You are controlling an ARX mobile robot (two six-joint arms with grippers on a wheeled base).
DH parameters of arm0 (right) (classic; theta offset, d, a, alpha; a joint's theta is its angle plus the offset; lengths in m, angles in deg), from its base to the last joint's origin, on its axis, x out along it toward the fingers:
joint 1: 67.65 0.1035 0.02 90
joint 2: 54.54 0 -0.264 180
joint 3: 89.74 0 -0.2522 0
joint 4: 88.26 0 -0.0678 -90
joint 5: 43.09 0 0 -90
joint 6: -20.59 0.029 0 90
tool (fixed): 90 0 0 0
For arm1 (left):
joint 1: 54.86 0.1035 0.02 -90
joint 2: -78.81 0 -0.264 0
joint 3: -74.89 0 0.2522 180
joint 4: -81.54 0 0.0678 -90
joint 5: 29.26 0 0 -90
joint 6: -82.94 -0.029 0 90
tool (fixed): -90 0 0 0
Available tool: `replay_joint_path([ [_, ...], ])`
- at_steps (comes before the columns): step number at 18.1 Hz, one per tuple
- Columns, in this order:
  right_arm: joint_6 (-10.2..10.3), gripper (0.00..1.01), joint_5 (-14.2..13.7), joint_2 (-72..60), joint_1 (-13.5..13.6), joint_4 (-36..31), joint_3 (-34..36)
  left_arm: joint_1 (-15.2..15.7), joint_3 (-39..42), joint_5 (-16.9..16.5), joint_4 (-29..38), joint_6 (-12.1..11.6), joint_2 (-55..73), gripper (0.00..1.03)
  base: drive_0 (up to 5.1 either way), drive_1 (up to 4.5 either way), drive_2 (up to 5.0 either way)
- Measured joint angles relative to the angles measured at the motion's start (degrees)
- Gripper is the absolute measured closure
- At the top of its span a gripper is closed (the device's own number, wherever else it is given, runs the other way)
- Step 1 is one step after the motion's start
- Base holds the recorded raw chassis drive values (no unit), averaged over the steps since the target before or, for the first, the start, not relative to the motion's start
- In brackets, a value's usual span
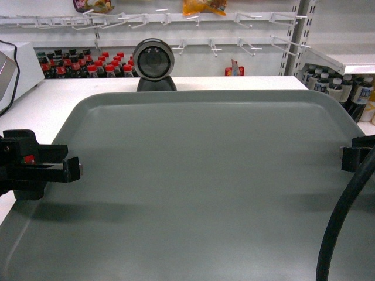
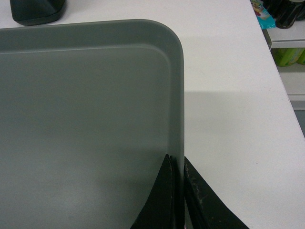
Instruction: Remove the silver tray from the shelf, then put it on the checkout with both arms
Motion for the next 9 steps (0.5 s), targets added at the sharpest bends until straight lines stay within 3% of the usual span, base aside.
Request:
replay_joint_path([
  [9,0.00,0.98,0.04,0.00,0.00,-0.09,0.00,0.00,0.00,0.00,0.00,0.02,0.00,1.00,0.0,0.00,0.0],
])
